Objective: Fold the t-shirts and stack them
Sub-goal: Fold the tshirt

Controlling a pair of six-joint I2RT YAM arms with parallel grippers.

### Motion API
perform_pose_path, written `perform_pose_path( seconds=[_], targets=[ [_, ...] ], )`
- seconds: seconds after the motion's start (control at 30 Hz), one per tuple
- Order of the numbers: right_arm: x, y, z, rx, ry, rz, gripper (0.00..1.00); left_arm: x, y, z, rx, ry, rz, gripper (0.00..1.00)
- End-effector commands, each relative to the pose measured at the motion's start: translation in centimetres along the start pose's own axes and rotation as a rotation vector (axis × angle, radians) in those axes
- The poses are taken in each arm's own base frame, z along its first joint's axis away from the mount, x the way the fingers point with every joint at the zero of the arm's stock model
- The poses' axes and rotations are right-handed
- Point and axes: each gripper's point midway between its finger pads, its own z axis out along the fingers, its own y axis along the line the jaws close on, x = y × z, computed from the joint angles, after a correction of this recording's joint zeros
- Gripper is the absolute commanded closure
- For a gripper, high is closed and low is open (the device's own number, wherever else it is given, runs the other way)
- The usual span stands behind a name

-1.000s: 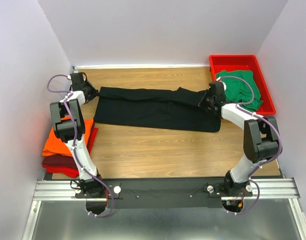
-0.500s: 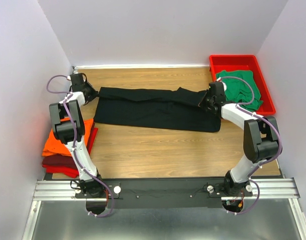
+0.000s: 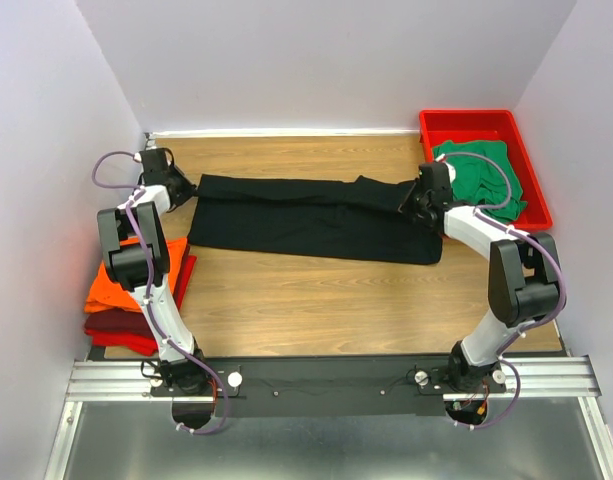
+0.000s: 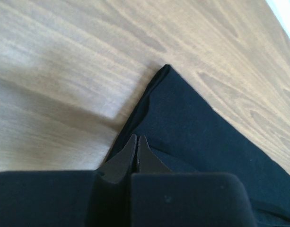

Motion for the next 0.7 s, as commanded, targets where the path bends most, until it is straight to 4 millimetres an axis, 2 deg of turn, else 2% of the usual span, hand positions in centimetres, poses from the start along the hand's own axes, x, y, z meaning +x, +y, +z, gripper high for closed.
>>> perform_pose_path(
  seconds=[0.0,0.1,0.13,0.17,0.23,0.27,0.37,0.47,0.53,0.6,0.67],
  targets=[
    [0.4,-1.0,-0.8,0.042,-0.004,0.015,1.0,-0.4,0.5,-1.3,-0.03,-0.015,0.003,1.0],
    [1.5,-1.2,-0.4,0.034,0.035,0.008,0.95,0.3,0.9,-1.1,-0.034,0.003,-0.015,1.0],
    [1.8,-1.2,-0.3,0.028,0.045,0.008,0.91,0.5,0.9,-1.0,-0.035,0.008,-0.019,1.0],
    [2.3,-1.1,-0.2,0.019,0.064,0.005,0.79,0.7,0.9,-1.0,-0.031,0.014,-0.022,1.0],
    [2.8,-1.0,-0.2,0.004,0.08,-0.013,0.66,0.4,0.5,-1.4,-0.019,0.004,-0.02,0.8],
    [2.9,-0.7,-0.2,-0.012,0.087,-0.017,0.55,-0.1,0.0,-1.9,-0.006,-0.016,-0.019,0.62],
    [2.6,0.1,-0.8,-0.056,0.089,-0.036,0.38,-1.2,-0.8,-2.8,0.013,-0.047,-0.012,0.42],
    [1.8,1.5,-1.3,-0.112,0.087,-0.055,0.34,-2.7,-2.1,-4.2,0.034,-0.08,-0.006,0.41],
    [1.4,1.9,-1.2,-0.121,0.081,-0.062,0.34,-2.9,-2.9,-4.6,0.047,-0.086,0.005,0.42],
    [0.7,2.6,-0.4,-0.13,0.079,-0.069,0.34,-3.0,-3.9,-4.5,0.061,-0.087,0.024,0.44],
    [-0.4,3.5,0.7,-0.141,0.068,-0.076,0.34,-2.3,-5.1,-3.8,0.057,-0.074,0.057,0.47]
  ],
)
